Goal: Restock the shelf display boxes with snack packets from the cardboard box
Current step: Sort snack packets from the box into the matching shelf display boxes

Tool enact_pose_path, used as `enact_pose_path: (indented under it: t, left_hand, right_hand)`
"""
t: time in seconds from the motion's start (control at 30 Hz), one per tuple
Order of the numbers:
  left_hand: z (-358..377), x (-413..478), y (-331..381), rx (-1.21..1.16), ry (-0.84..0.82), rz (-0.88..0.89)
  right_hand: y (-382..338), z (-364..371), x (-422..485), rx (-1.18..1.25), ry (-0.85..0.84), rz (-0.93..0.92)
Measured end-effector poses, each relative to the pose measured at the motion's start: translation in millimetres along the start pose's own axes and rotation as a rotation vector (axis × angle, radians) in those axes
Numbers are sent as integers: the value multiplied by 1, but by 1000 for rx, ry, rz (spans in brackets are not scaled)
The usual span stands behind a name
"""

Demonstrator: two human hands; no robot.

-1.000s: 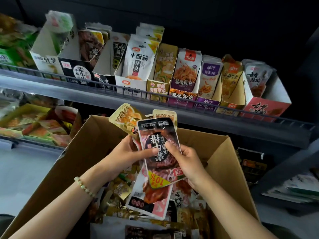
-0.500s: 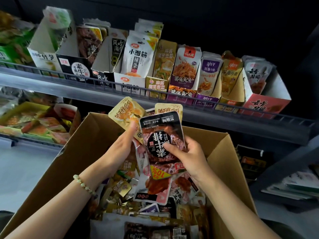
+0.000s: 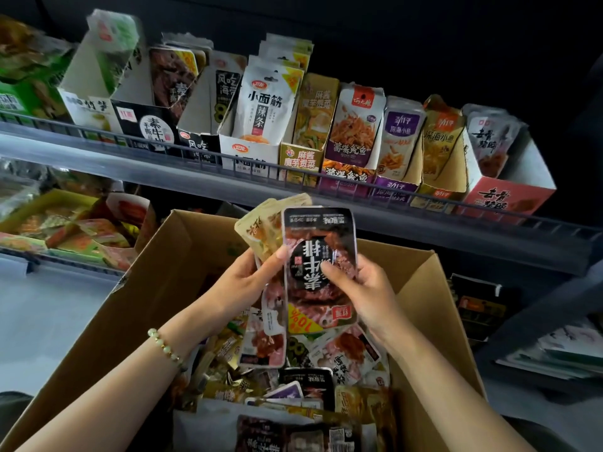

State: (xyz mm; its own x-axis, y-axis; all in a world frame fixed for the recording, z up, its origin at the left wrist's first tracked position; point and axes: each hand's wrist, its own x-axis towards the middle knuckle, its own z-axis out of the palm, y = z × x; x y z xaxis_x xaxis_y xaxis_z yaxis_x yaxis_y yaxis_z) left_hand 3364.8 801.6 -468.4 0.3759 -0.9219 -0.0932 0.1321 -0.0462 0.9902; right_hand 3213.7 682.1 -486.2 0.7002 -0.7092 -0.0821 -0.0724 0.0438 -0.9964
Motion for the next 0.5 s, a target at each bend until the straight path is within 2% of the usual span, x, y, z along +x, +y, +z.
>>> enact_pose_path:
  t: [0.13,0.27,0.4,0.5]
  left_hand:
    - [-3,1,-2,42,19,-41]
    - [-6,2,1,-47,60,-92]
    - [-6,5,13,-190,225,18]
    - [-13,11,24,-279,376,93]
  right_hand:
    - [-6,8,-5,-171,-66,-40]
    - [-14,13,-2,-229,-75,-77]
    - [-25,17,5,-78,3,-59]
    - [-32,26,9,4,-13,33]
